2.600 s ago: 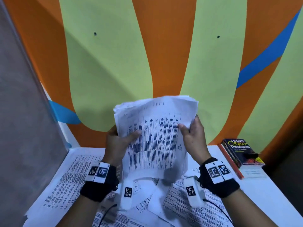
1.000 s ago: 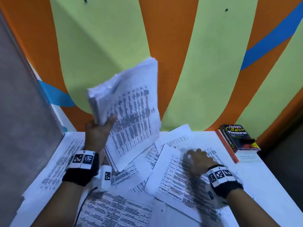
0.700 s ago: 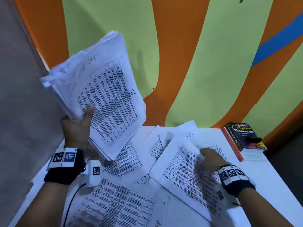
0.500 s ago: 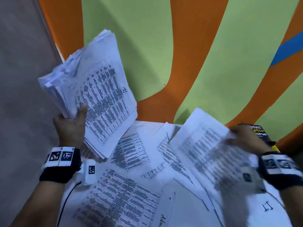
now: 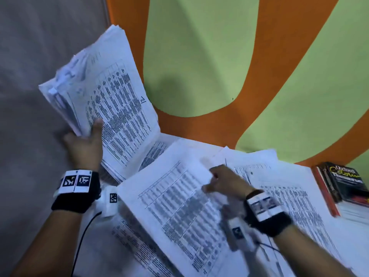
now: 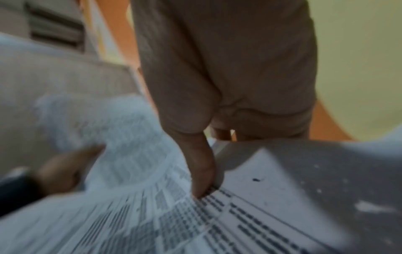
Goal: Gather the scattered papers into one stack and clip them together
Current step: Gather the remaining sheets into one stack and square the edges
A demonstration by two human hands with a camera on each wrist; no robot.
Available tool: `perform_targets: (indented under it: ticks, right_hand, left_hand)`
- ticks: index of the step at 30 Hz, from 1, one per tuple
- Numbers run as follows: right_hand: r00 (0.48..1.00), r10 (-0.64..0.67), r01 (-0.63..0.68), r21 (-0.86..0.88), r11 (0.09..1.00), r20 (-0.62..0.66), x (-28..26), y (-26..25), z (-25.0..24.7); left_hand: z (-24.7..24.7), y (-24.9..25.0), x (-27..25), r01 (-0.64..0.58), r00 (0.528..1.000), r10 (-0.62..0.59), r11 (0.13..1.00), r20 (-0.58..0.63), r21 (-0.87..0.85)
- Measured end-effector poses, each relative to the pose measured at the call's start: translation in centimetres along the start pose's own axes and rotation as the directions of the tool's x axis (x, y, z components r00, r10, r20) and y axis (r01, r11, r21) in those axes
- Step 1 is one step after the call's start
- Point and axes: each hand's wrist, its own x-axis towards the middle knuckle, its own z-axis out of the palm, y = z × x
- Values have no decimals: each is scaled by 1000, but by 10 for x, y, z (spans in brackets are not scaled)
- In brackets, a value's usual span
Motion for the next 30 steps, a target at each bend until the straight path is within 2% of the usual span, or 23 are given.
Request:
perform_targets:
  ticks: [4,8,13,17,20,22,24,26,28,30]
  right_hand:
    - [998,51,-55,-149,987,-29,7,-16,71]
    - [997,61,-70,-381,922,-36,5,-18,107]
    - [998,65,-58,-355,933,8,5,-23,117]
    - [1000,0,-2,-213,977,-11,3,-17,90]
    - [999,8,-8,2,1000,-34,2,-6,28]
    - [996,32,-14,214,977,-79,1,-2,-4]
    - [989,70,2,481,877,-131,5,-2,-16]
    - [974,189,-54,688,723,-122,19,-1,-8]
    - [949,305,-126,801,586,-73,40,-7,12]
    - [924,380,-178,831,527,-44,64,-17,36]
  left_hand:
    - [-14,0,2,-43,998,42,999,-48,-10]
    - [-20,-1,1,-40,998,38,999,-50,-24]
    - [-20,2,3,5,997,-3,1000,-75,25]
    - [-23,5,11,-24,997,27,999,-73,47]
    - [-28,3,18,-28,996,31,999,-86,41]
    - [-29,3,20,-39,995,43,998,-94,46]
    - [-30,8,21,-59,993,66,996,-100,73]
    - [-30,10,24,-92,988,103,991,-114,97]
    - [-32,15,25,-138,978,154,983,-138,120]
    - [-33,17,27,-174,971,189,978,-146,114]
